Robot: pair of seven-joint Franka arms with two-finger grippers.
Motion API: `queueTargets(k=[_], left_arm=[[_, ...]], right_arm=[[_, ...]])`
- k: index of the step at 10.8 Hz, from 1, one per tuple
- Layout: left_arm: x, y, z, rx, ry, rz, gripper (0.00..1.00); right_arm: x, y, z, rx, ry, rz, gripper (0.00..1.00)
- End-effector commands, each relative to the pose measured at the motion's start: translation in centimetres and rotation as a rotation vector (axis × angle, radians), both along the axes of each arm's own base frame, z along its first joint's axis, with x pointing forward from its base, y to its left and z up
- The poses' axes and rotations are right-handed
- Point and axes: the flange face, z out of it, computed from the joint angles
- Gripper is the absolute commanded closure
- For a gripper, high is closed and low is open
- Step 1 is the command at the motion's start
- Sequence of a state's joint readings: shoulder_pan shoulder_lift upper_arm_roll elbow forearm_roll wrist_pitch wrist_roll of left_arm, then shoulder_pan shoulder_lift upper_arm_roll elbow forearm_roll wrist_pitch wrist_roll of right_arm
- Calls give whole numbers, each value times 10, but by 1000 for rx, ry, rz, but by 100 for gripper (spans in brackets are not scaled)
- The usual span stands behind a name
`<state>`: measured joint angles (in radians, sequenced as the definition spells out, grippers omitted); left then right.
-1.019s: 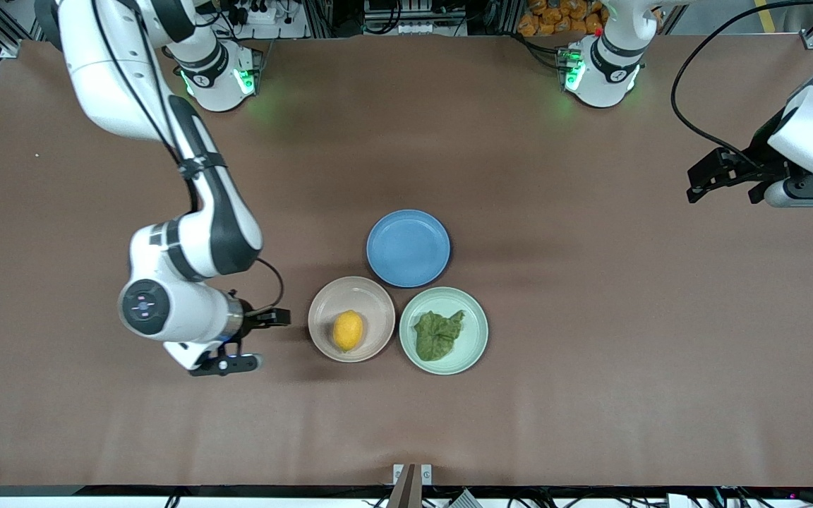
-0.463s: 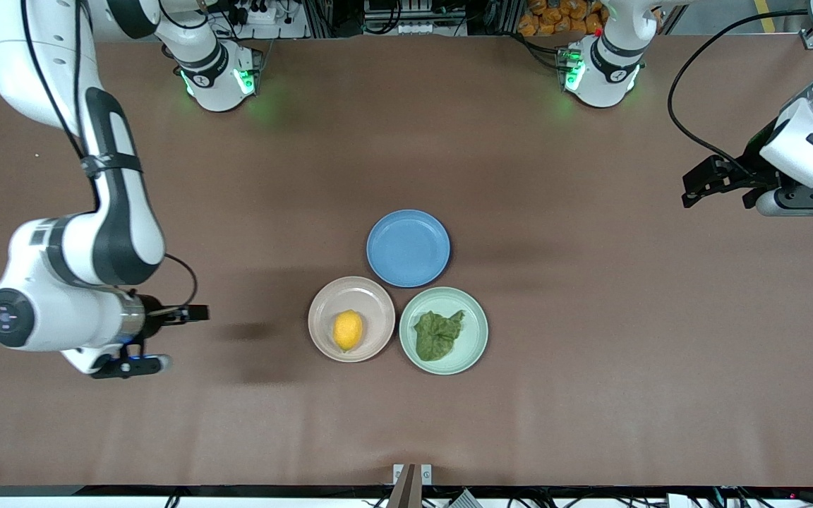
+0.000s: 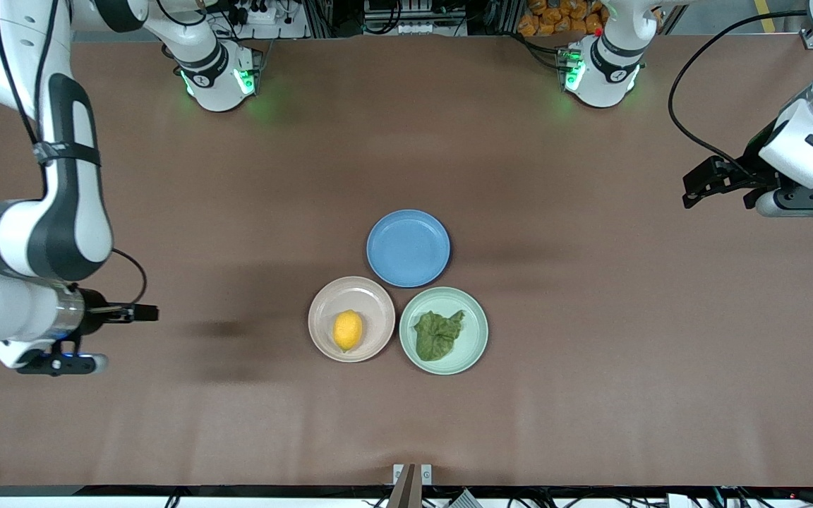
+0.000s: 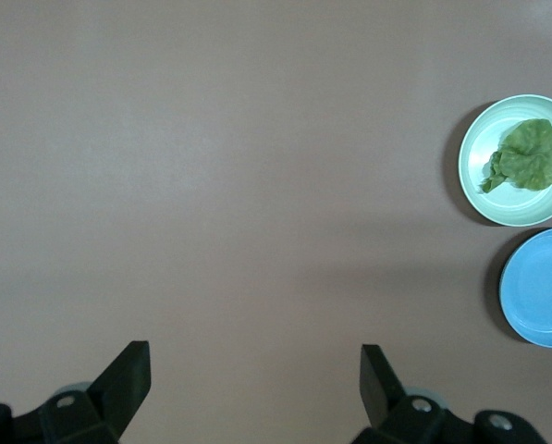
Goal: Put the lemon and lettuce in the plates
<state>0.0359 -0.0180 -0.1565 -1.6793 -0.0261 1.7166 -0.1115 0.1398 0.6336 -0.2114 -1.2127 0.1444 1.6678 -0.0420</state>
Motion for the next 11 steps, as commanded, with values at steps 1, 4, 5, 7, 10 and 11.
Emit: queueTargets(k=[1, 4, 5, 7, 10, 11], left_arm=[[2, 1, 1, 21, -18, -26, 0], [2, 1, 1, 21, -18, -26, 0], [2, 3, 2, 21, -21, -23, 0], [2, 1, 2, 20, -23, -28, 0], [3, 4, 1, 34, -21, -25, 0], [2, 4, 2, 34, -23, -25, 0]], right_arm=[[-16, -23, 38, -42, -1, -15, 0], [-26, -26, 75, -48, -30, -14, 0], [-33, -29, 89, -53, -27, -16, 0], [-45, -38, 124, -69, -59, -22, 0], [-70, -46, 172, -65, -79, -33, 0], [-77, -48, 184, -68, -77, -34, 0]])
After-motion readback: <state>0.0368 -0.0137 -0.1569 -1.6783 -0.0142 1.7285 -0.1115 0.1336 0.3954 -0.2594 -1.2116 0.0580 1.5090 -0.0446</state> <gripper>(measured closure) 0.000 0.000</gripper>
